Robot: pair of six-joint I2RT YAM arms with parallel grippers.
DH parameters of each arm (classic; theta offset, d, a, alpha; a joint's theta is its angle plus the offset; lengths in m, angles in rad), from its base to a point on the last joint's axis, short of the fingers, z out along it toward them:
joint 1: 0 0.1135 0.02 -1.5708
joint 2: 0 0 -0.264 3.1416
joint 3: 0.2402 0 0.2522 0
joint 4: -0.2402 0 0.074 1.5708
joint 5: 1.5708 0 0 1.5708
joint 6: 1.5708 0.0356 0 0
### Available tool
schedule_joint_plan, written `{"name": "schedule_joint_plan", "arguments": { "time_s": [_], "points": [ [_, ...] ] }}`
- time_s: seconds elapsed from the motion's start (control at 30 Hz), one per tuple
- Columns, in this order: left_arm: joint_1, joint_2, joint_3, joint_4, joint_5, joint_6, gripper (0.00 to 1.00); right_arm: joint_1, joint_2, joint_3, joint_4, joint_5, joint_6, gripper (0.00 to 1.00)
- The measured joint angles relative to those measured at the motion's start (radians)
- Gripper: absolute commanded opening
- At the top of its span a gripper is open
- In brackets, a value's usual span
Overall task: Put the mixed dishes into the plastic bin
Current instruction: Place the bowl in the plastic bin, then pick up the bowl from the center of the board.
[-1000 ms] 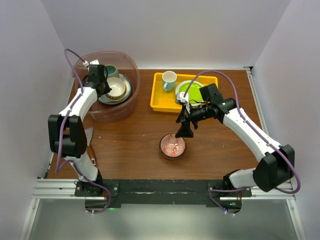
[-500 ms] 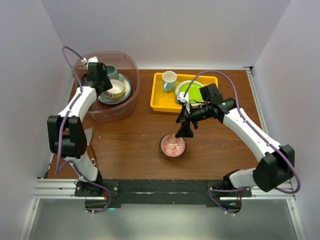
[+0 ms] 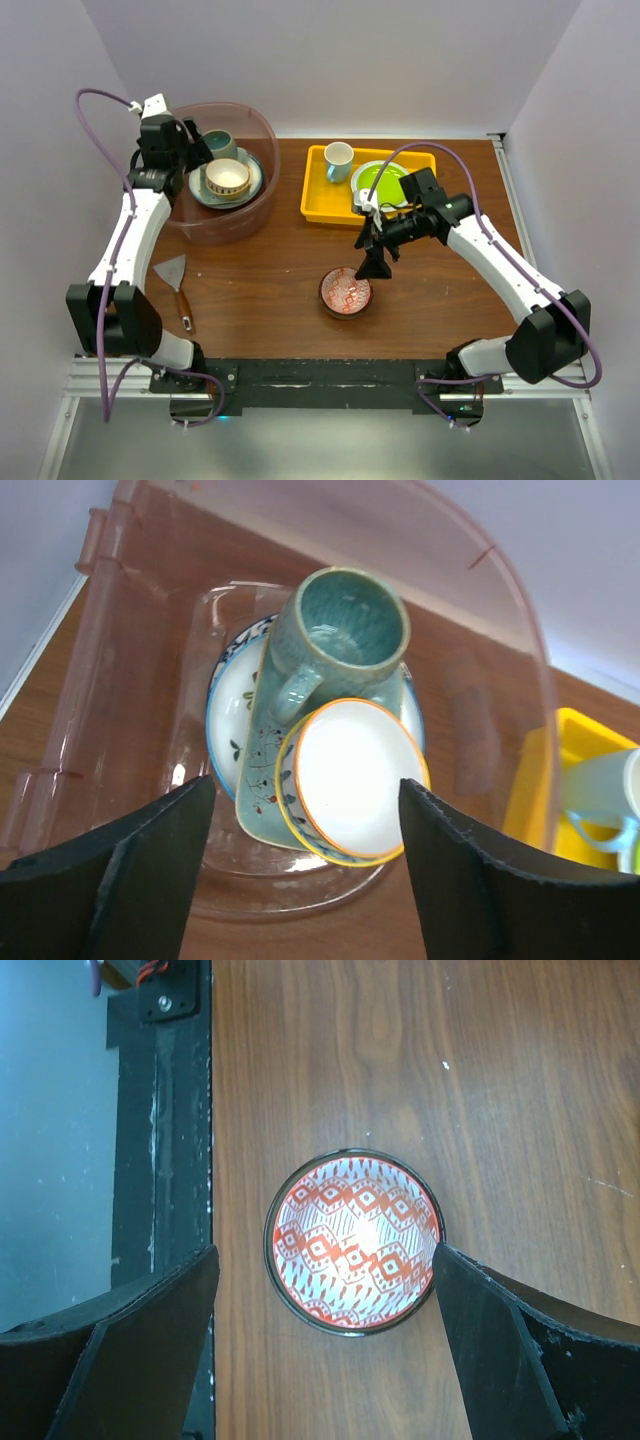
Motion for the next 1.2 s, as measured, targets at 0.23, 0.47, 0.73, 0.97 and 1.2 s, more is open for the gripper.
{"name": "schedule_joint_plan", "arguments": {
  "time_s": [0.23,0.47,0.73,0.97,1.2],
  "points": [
    [0.015,-0.154,-0.092,0.000,0.089,0.002,0.92,0.000,0.000,0.039,-0.087,0.021,-0.104,0.92],
    [0.025,-0.294,-0.166,-0.008,0.181,0.003,0.97,0.000,0.000,0.045,-0.141,0.022,-0.190,0.92],
    [0.026,-0.445,-0.228,-0.006,0.315,-0.010,1.00,0.000,0.000,0.052,-0.191,0.020,-0.298,0.94],
    [0.026,-0.539,-0.304,-0.024,0.420,-0.021,1.00,0.014,0.000,0.053,-0.220,0.019,-0.378,0.97],
    [0.026,-0.626,-0.343,-0.027,0.495,-0.042,1.00,0.055,0.000,0.053,-0.224,0.020,-0.414,0.98]
  ]
}}
